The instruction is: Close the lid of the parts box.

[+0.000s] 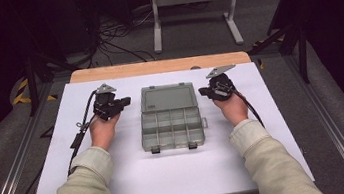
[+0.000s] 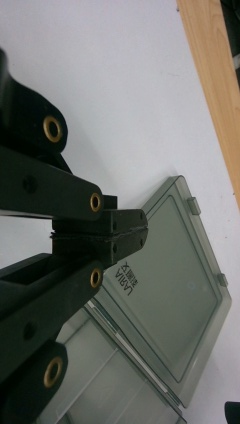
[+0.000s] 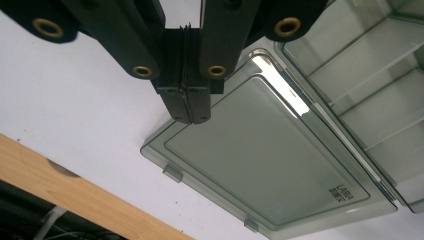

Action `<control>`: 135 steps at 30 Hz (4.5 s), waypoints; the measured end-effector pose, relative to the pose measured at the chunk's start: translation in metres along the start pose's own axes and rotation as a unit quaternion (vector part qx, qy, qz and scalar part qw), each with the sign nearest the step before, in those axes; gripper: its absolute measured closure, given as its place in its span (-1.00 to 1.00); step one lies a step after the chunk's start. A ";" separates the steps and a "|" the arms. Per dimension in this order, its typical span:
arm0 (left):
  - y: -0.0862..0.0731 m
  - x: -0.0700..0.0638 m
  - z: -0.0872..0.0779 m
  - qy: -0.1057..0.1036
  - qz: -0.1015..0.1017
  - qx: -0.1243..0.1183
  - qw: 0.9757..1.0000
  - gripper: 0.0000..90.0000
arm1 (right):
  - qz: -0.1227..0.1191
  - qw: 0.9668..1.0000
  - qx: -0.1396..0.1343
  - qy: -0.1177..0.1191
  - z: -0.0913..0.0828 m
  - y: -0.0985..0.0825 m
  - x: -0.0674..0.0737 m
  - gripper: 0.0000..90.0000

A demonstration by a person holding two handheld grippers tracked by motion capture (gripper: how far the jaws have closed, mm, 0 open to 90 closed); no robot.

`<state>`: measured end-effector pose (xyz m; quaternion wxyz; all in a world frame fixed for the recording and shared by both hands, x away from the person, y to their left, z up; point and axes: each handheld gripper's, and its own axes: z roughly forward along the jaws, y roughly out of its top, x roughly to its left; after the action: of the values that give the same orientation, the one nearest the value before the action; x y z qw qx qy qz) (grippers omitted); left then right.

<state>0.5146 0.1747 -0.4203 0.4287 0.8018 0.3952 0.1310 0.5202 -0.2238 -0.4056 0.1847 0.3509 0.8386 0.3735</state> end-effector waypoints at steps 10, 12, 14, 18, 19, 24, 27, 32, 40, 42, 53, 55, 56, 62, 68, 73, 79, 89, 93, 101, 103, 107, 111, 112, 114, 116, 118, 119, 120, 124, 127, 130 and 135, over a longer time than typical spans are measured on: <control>-0.006 0.001 0.015 -0.017 -0.013 0.045 0.999 1.00 | 0.009 0.999 0.033 0.007 0.010 -0.006 -0.004 1.00; -0.007 0.001 0.019 -0.020 -0.010 0.054 0.998 1.00 | 0.013 0.999 0.041 0.009 0.012 -0.008 -0.004 1.00; -0.008 -0.001 0.022 -0.025 -0.017 0.061 0.998 1.00 | 0.015 0.999 0.051 0.012 0.016 -0.010 -0.004 1.00; -0.010 -0.001 0.027 -0.028 -0.022 0.066 0.997 1.00 | 0.016 0.998 0.064 0.021 0.021 -0.013 -0.005 1.00; -0.010 0.000 0.028 -0.026 -0.016 0.071 0.997 1.00 | 0.017 0.997 0.070 0.024 0.022 -0.013 -0.004 1.00; -0.012 -0.001 0.031 -0.027 -0.014 0.075 0.997 1.00 | 0.018 0.996 0.080 0.033 0.027 -0.016 -0.004 1.00; -0.013 -0.002 0.035 -0.038 -0.024 0.088 0.995 1.00 | 0.015 0.996 0.082 0.034 0.029 -0.016 -0.003 1.00; -0.014 -0.002 0.038 -0.046 -0.021 0.096 0.994 1.00 | 0.014 0.995 0.087 0.039 0.030 -0.016 -0.003 1.00; -0.015 -0.002 0.041 -0.053 -0.020 0.101 0.993 1.00 | 0.008 0.995 0.094 0.043 0.033 -0.017 -0.002 1.00; -0.015 -0.002 0.041 -0.055 -0.020 0.101 0.993 1.00 | 0.008 0.995 0.094 0.043 0.033 -0.017 -0.001 1.00; -0.015 -0.006 0.043 -0.059 -0.009 0.102 0.993 1.00 | -0.002 0.995 0.092 0.045 0.034 -0.018 0.000 1.00; -0.014 -0.006 0.043 -0.059 -0.009 0.104 0.993 1.00 | -0.005 0.995 0.090 0.048 0.034 -0.018 -0.001 1.00; -0.014 -0.006 0.043 -0.059 -0.007 0.104 0.993 1.00 | -0.004 0.995 0.091 0.049 0.034 -0.018 -0.002 1.00; -0.012 -0.006 0.045 -0.059 -0.005 0.105 0.993 1.00 | -0.006 0.995 0.089 0.050 0.036 -0.017 -0.002 1.00; -0.013 -0.004 0.048 -0.064 -0.014 0.094 0.993 1.00 | -0.011 0.995 0.087 0.045 0.040 -0.014 -0.002 1.00; -0.012 -0.003 0.051 -0.061 -0.018 0.086 0.994 1.00 | -0.006 0.996 0.081 0.043 0.044 -0.012 -0.004 1.00; -0.012 -0.003 0.054 -0.050 -0.024 0.074 0.996 1.00 | -0.002 0.996 0.079 0.038 0.047 -0.009 -0.005 1.00; -0.007 -0.007 0.059 -0.032 -0.022 0.075 0.996 1.00 | 0.012 0.997 0.069 0.032 0.051 -0.008 -0.007 1.00; -0.008 -0.007 0.059 -0.031 -0.026 0.073 0.996 1.00 | 0.014 0.997 0.066 0.030 0.052 -0.008 -0.007 1.00; -0.010 -0.005 0.058 -0.039 -0.042 0.063 0.996 1.00 | 0.026 0.998 0.052 0.021 0.052 -0.007 -0.006 0.98; -0.010 -0.005 0.057 -0.034 -0.037 0.056 0.997 1.00 | 0.030 0.998 0.047 0.020 0.051 -0.007 -0.005 0.99; -0.010 -0.006 0.054 -0.033 -0.039 0.047 0.998 1.00 | 0.028 0.999 0.038 0.012 0.048 -0.005 -0.004 1.00; -0.010 -0.007 0.053 -0.030 -0.043 0.035 0.998 1.00 | 0.032 0.999 0.028 0.011 0.045 -0.004 -0.005 1.00; -0.010 -0.007 0.053 -0.028 -0.043 0.032 0.998 1.00 | 0.032 0.999 0.026 0.010 0.044 -0.003 -0.005 1.00; -0.009 -0.007 0.052 -0.026 -0.041 0.030 0.998 1.00 | 0.032 0.999 0.024 0.008 0.044 -0.003 -0.004 1.00; -0.008 -0.007 0.051 -0.022 -0.043 0.025 0.999 1.00 | 0.030 0.999 0.019 0.005 0.043 -0.002 -0.004 1.00; -0.007 -0.008 0.050 -0.023 -0.045 0.018 0.999 1.00 | 0.031 0.999 0.013 0.004 0.042 -0.001 -0.004 1.00; -0.006 -0.008 0.049 -0.021 -0.044 0.018 0.999 1.00 | 0.030 0.999 0.010 0.003 0.041 0.000 -0.004 1.00; -0.007 -0.009 0.049 -0.020 -0.047 0.016 0.999 1.00 | 0.031 0.999 0.007 0.003 0.040 0.000 -0.004 1.00; -0.005 -0.010 0.048 -0.019 -0.047 0.012 0.999 1.00 | 0.031 1.000 0.002 -0.001 0.038 0.001 -0.004 1.00; -0.004 -0.011 0.046 -0.020 -0.047 0.005 0.999 1.00 | 0.031 1.000 -0.003 -0.001 0.036 0.002 -0.004 1.00; -0.003 -0.011 0.045 -0.016 -0.045 0.000 0.999 1.00 | 0.029 1.000 -0.011 -0.002 0.034 0.004 -0.004 1.00; -0.003 -0.011 0.045 -0.013 -0.045 -0.004 0.999 1.00 | 0.026 1.000 -0.016 -0.005 0.032 0.005 -0.003 1.00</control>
<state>0.5305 0.1406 -0.4481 0.4425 0.7831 0.4245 0.1034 0.5430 -0.2081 -0.4226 0.1848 0.3715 0.8220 0.3901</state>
